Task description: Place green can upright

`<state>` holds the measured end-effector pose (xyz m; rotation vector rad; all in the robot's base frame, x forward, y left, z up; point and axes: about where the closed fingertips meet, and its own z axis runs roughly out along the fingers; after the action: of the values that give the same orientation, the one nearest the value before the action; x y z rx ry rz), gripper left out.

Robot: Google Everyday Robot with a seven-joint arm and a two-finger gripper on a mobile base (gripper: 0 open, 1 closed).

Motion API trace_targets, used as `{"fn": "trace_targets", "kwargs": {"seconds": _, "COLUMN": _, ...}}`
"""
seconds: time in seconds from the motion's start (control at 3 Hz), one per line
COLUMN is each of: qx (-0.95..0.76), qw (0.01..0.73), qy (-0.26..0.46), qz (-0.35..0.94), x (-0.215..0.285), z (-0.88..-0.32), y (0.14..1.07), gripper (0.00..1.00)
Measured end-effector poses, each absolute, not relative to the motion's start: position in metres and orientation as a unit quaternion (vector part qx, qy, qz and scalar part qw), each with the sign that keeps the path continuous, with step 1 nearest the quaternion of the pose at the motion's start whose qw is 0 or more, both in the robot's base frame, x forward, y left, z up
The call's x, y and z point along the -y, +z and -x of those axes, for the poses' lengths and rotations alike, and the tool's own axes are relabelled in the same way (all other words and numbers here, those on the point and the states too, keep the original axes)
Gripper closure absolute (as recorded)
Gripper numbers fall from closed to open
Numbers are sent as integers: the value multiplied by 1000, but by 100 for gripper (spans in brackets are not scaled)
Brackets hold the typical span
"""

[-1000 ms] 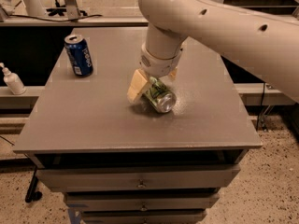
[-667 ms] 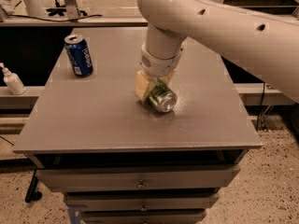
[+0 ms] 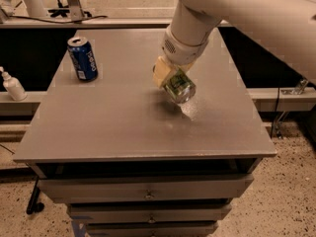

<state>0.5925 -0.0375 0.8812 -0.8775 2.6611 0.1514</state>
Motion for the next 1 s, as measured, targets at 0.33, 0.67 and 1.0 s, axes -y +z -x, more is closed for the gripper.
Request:
{"fn": "trace_targets", "kwargs": {"seconds": 0.33, "qx": -918, "qw": 238, "qy": 101, "qz": 302, "x": 60, "z": -604, "y": 918, "gripper": 100}}
{"fn": "trace_targets", "kwargs": {"seconds": 0.67, "qx": -883, "qw": 320, "qy": 174, "qz": 298, "x": 74, "z": -618, "y": 938, "gripper": 100}}
{"fn": "trace_targets", "kwargs": {"seconds": 1.0, "qx": -826, "qw": 412, "qy": 255, "qz": 288, "x": 72, "z": -632, "y": 960, "gripper": 100}}
